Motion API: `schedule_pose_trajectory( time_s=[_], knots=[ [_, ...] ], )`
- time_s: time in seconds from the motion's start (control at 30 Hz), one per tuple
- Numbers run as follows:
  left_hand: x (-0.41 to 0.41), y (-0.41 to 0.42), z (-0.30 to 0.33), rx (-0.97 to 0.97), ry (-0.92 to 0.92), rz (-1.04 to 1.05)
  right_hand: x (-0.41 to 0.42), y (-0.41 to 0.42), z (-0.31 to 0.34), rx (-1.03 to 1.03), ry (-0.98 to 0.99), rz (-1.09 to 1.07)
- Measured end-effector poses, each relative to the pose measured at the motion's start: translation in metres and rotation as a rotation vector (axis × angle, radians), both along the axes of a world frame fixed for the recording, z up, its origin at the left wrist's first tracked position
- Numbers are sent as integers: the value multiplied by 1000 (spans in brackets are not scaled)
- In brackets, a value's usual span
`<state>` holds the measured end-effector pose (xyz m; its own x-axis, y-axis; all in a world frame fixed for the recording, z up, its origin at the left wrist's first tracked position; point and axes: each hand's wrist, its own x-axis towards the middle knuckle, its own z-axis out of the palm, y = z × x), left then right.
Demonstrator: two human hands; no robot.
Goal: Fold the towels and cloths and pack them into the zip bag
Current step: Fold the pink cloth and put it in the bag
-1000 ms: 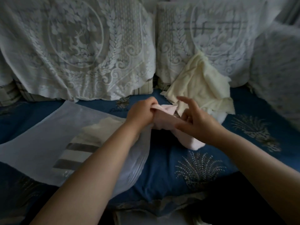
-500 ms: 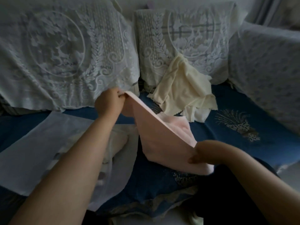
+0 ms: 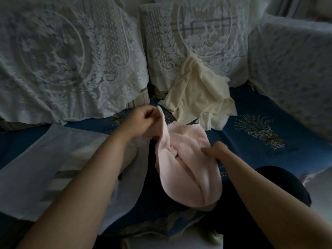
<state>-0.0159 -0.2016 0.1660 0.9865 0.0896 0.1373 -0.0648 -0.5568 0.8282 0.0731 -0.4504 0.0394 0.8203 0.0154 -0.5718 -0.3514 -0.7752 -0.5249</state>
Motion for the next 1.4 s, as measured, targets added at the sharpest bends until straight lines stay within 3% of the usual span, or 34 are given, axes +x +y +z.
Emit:
schedule_pose_trajectory(
  time_s=[0.07,0.2,0.23,0.3,0.37,0.4,0.47,0.57,0.67,0.77,0.83,0.9,1.03,1.1,1.2,1.34,1.4],
  knots=[
    [-6,-10,-4,58,36,-49,-8,5,2,231,77,-42],
    [-21,-19,-14,114,144,-106,-24,8,1,1129,186,-230],
    [-24,-21,-17,106,159,-119,-26,9,3,1229,277,-323],
    [-29,-23,-23,94,195,-144,-30,15,0,1093,294,-414],
    [-34,-25,-28,96,262,-195,-42,20,1,831,155,-263],
    [-36,-26,-30,115,301,-232,-46,23,-3,804,112,-206],
    [-41,-28,-34,159,351,-302,-58,25,-1,1018,135,-230],
    [-49,-31,-38,151,368,-335,-61,18,11,1144,146,-265],
    [-54,-34,-40,115,332,-325,-59,16,22,1034,-24,-314],
    [-56,-39,-41,70,264,-304,-58,20,27,838,-388,-101],
    [-56,-45,-44,37,213,-288,-66,29,37,811,-445,27],
    [-55,-51,-48,5,164,-247,-75,37,47,1035,-248,82],
    [-53,-55,-53,-18,66,-174,-75,32,46,1586,302,-231],
    [-55,-56,-53,-13,69,-178,-72,30,42,1616,397,-264],
    [-56,-60,-56,6,81,-201,-68,33,38,1506,414,-266],
    [-53,-63,-53,-61,21,-208,-60,27,34,1506,382,-394],
    [-52,-65,-49,-98,-6,-239,-62,21,39,1599,534,-393]
  ],
)
